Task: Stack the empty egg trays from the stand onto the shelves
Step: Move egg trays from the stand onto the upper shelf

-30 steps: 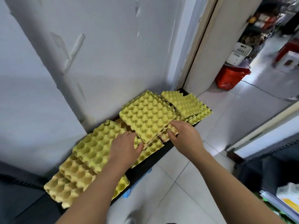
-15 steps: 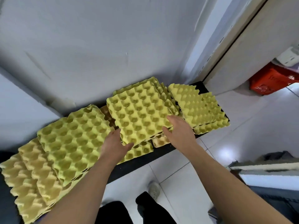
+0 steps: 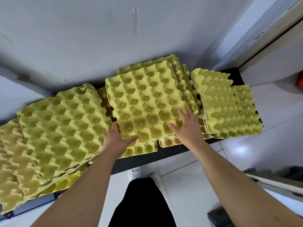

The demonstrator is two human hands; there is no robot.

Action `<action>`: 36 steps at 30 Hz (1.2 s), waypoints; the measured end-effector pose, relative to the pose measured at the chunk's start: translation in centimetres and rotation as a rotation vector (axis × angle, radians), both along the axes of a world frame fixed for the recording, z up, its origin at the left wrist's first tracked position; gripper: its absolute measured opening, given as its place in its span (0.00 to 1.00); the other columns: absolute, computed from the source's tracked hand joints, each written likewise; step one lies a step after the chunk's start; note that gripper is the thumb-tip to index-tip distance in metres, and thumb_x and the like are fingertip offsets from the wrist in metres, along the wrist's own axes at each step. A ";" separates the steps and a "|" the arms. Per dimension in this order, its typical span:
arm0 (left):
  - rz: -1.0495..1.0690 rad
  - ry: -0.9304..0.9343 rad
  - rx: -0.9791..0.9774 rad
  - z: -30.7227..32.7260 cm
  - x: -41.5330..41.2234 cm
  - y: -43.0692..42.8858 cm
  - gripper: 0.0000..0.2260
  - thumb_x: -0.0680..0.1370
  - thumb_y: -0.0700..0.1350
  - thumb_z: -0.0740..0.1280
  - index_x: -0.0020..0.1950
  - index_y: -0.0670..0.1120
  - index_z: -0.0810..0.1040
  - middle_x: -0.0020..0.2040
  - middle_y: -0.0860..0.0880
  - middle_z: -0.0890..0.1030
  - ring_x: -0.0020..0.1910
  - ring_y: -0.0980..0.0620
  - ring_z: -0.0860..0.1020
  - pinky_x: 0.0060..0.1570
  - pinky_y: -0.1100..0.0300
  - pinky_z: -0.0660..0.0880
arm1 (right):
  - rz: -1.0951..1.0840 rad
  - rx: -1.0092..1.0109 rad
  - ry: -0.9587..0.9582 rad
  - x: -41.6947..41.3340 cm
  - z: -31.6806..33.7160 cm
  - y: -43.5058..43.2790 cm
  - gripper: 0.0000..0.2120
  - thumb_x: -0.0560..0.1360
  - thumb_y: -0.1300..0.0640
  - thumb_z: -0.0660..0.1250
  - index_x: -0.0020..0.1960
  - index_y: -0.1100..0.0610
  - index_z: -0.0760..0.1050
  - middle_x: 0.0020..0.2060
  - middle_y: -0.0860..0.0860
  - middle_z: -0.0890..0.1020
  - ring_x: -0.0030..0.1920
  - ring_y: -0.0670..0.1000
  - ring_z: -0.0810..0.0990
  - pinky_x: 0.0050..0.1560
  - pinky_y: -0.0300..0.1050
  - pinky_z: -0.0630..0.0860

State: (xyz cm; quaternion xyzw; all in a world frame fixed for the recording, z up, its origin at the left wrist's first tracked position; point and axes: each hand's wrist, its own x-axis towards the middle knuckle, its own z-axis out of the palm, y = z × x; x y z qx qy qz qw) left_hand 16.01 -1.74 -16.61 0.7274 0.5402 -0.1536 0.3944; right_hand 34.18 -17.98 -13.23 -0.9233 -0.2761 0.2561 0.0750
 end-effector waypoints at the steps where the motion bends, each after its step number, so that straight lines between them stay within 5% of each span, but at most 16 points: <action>1: -0.002 0.013 -0.006 -0.4 0.4 0.1 0.52 0.67 0.64 0.73 0.79 0.46 0.48 0.76 0.44 0.61 0.74 0.41 0.56 0.70 0.44 0.62 | -0.015 -0.016 0.009 0.3 -0.7 0.1 0.35 0.75 0.35 0.58 0.77 0.47 0.51 0.76 0.57 0.51 0.76 0.60 0.50 0.73 0.56 0.52; 9: 0.056 0.025 0.036 -0.8 1.4 0.4 0.51 0.64 0.63 0.76 0.78 0.48 0.54 0.73 0.47 0.66 0.71 0.41 0.59 0.69 0.46 0.61 | -0.180 -0.044 0.054 1.1 -3.0 0.7 0.41 0.69 0.33 0.66 0.76 0.41 0.52 0.76 0.60 0.46 0.74 0.66 0.48 0.71 0.65 0.54; 13: 0.137 -0.087 0.031 0.5 1.5 0.3 0.51 0.61 0.58 0.80 0.76 0.47 0.57 0.71 0.45 0.65 0.67 0.45 0.68 0.62 0.51 0.69 | -0.224 -0.034 0.101 1.6 -2.7 0.9 0.41 0.68 0.35 0.69 0.75 0.41 0.53 0.76 0.57 0.50 0.75 0.64 0.47 0.71 0.65 0.50; 19: 0.195 -0.247 0.047 3.6 1.0 0.2 0.47 0.66 0.53 0.79 0.77 0.48 0.56 0.72 0.46 0.59 0.58 0.51 0.70 0.52 0.59 0.68 | -0.323 0.154 0.234 2.1 -1.4 1.0 0.41 0.62 0.34 0.73 0.71 0.45 0.64 0.70 0.55 0.60 0.62 0.60 0.73 0.60 0.59 0.75; 28: 0.287 -0.449 0.240 10.5 -0.6 0.4 0.46 0.66 0.54 0.78 0.76 0.49 0.57 0.71 0.48 0.64 0.63 0.56 0.67 0.60 0.62 0.65 | -0.222 0.297 0.156 0.3 5.3 1.1 0.39 0.65 0.34 0.71 0.71 0.49 0.66 0.69 0.56 0.63 0.66 0.58 0.69 0.66 0.56 0.70; 32: 0.383 -0.503 0.320 14.0 -3.2 -0.5 0.47 0.64 0.59 0.78 0.76 0.49 0.59 0.71 0.48 0.69 0.68 0.50 0.69 0.67 0.51 0.69 | -0.126 0.396 0.103 -1.2 9.9 1.5 0.39 0.64 0.32 0.69 0.69 0.48 0.67 0.69 0.55 0.64 0.68 0.56 0.67 0.68 0.57 0.67; 36: 0.504 -0.544 0.426 18.4 -6.5 -3.0 0.43 0.66 0.59 0.77 0.74 0.50 0.62 0.69 0.51 0.71 0.67 0.51 0.70 0.65 0.52 0.70 | 0.018 0.489 0.066 -2.9 15.0 1.4 0.40 0.62 0.27 0.64 0.68 0.47 0.70 0.69 0.55 0.64 0.69 0.57 0.65 0.68 0.59 0.66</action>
